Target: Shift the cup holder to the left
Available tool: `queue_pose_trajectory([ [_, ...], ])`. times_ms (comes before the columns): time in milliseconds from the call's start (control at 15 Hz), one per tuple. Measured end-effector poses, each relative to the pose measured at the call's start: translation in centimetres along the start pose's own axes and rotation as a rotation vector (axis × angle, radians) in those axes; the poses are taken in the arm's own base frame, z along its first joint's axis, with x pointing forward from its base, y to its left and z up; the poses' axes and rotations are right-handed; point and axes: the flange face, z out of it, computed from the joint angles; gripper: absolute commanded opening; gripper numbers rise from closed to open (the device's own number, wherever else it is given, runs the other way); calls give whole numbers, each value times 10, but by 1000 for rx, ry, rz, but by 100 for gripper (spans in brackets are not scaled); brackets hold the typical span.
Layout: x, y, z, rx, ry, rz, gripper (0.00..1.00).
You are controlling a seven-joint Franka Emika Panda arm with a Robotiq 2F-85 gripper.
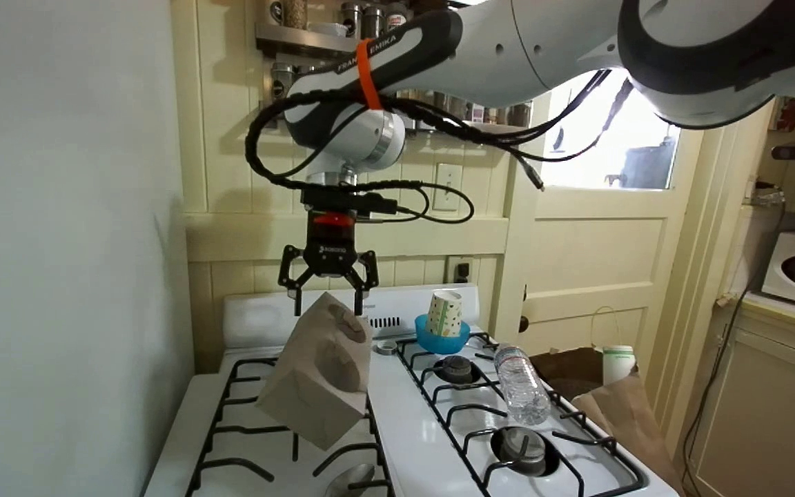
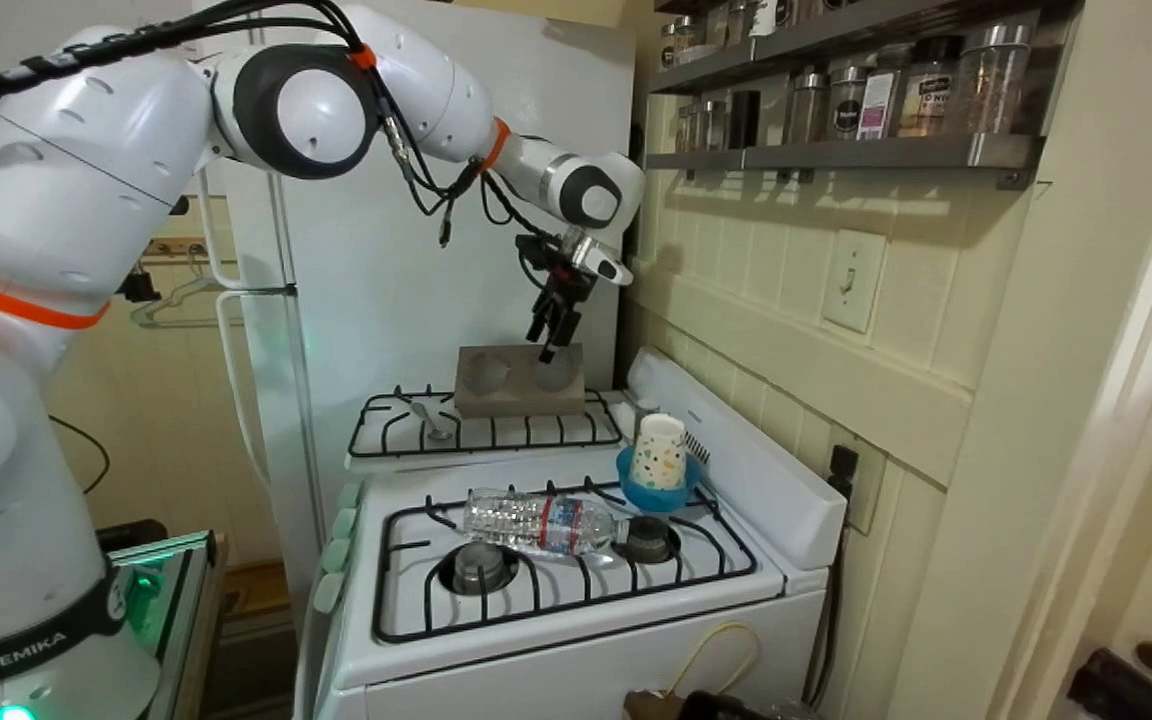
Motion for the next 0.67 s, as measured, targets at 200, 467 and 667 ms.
queue_pose_trajectory([
  [200,-8,-17,-23,-45,17,-35,100],
  [467,-8,-34,-40,-78,91,-64,100],
  [667,-3,-39,-54,-52,184,-101,100],
])
